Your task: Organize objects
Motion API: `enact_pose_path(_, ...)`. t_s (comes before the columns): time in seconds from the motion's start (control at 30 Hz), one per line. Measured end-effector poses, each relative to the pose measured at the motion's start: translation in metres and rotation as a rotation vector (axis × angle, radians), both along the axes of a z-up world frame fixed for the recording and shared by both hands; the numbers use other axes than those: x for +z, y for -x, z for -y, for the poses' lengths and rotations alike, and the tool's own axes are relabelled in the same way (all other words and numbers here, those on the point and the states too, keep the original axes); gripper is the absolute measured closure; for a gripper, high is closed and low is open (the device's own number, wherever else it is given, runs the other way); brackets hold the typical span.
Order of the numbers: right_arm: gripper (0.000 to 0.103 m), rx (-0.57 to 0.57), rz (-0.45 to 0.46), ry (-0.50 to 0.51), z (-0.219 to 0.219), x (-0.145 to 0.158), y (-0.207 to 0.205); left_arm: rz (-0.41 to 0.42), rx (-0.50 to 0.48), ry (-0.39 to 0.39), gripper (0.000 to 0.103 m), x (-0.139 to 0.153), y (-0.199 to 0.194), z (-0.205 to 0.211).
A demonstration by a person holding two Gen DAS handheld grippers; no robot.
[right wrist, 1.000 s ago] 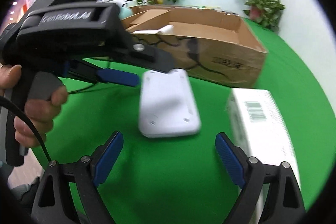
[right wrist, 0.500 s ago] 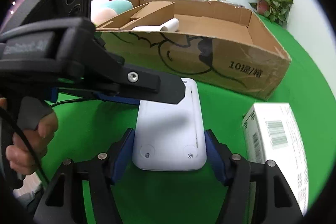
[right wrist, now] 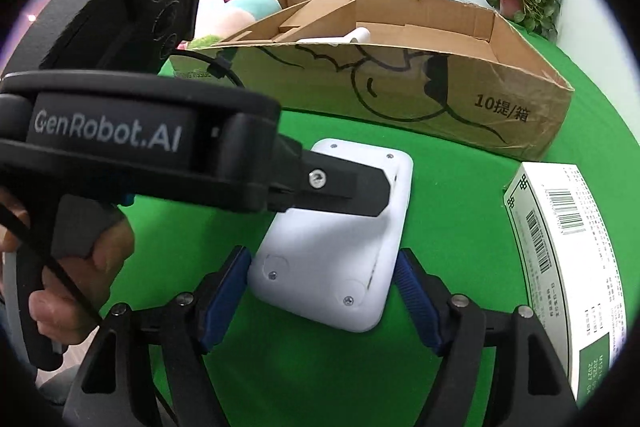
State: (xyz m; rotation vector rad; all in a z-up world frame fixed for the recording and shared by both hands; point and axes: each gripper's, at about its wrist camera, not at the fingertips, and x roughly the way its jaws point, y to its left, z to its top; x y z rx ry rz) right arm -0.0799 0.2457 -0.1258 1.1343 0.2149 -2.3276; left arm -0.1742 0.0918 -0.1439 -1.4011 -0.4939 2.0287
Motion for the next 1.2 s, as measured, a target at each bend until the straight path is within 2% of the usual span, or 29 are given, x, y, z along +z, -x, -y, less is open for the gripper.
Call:
enact_pose_path(0.23, 0.030, -0.022, -0.002, -0.038, 0.004, -0.002, 0.012, -0.016, -0.004, 0.024, 0.052, 0.002, -0.005, -0.002)
enact_pose_path(0.4, 0.032, -0.048, -0.007, -0.066, 0.005, -0.004, 0.012, -0.001, 0.007, 0.028, 0.064, 0.003, -0.010, 0.006)
enact_pose_path(0.6, 0.032, -0.048, -0.005, -0.085, 0.003, -0.004, -0.006, 0.000, 0.004, 0.027, 0.065, 0.003, -0.029, 0.007)
enact_pose_path(0.77, 0.032, -0.075, 0.021, -0.084, 0.005, -0.002, -0.010, 0.015, 0.010, 0.034, 0.071, 0.003, -0.028, 0.009)
enact_pose_path(0.97, 0.032, -0.083, 0.030, -0.086, 0.006, -0.002, -0.010, 0.020, 0.017, 0.033, 0.073, 0.004, -0.027, 0.008)
enact_pose_path(1.07, 0.033, -0.090, 0.056, -0.067, 0.006, 0.001, -0.009, 0.014, 0.029, 0.046, 0.075, 0.012, -0.028, 0.010)
enact_pose_path(1.2, 0.033, -0.093, 0.026, -0.041, 0.006, 0.014, -0.009, -0.028, 0.037, 0.055, 0.076, 0.032, -0.028, 0.010)
